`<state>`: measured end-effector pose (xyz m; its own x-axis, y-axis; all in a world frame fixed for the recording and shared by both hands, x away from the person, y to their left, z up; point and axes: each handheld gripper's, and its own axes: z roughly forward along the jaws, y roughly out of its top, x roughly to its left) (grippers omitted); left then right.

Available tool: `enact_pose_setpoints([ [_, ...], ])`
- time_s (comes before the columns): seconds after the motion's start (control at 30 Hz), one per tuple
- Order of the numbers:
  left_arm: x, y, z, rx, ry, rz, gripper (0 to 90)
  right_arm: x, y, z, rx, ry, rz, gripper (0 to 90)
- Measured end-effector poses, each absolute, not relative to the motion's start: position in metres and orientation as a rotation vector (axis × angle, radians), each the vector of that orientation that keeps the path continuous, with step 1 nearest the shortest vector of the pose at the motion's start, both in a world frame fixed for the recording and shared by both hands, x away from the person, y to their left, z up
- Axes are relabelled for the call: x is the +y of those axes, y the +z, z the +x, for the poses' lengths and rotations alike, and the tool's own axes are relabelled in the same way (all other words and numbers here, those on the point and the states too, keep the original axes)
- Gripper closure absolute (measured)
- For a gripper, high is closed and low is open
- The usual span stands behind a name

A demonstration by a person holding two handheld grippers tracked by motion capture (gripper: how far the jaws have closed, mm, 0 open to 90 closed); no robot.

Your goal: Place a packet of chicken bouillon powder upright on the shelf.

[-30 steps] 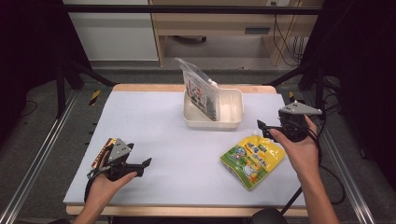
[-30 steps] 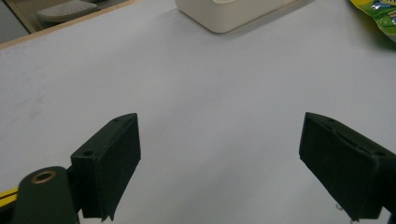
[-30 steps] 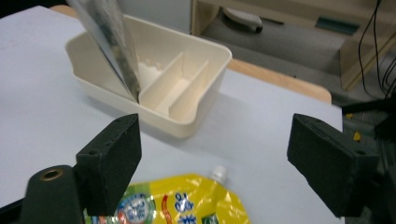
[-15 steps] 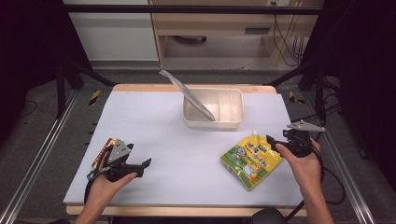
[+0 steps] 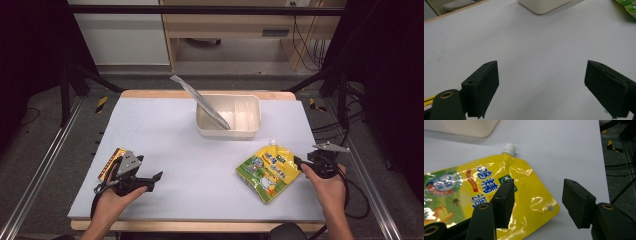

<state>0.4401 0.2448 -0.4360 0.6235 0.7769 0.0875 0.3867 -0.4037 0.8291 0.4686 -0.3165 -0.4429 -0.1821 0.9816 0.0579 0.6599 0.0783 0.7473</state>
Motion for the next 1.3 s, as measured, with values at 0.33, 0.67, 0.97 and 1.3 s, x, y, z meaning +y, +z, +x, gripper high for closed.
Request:
enact_pose_setpoints([
  [0.33, 0.244, -0.436, 0.441, 0.908, 0.604, 2.034, 12.3, -0.329, -0.460, 0.474, 1.918, 0.918, 1.687, 41.3],
  [0.67, 0.243, -0.438, 0.440, 0.908, 0.600, 2.040, 12.4, -0.325, -0.468, 0.475, 1.977, 0.949, 1.695, 47.3],
  [0.97, 0.242, -0.438, 0.441, 0.905, 0.603, 2.045, 12.5, -0.322, -0.457, 0.471, 1.951, 1.021, 1.674, 56.8],
  [1.3, 0.241, -0.438, 0.440, 0.899, 0.603, 2.049, 12.5, -0.310, -0.461, 0.479, 1.978, 0.971, 1.707, 69.6],
])
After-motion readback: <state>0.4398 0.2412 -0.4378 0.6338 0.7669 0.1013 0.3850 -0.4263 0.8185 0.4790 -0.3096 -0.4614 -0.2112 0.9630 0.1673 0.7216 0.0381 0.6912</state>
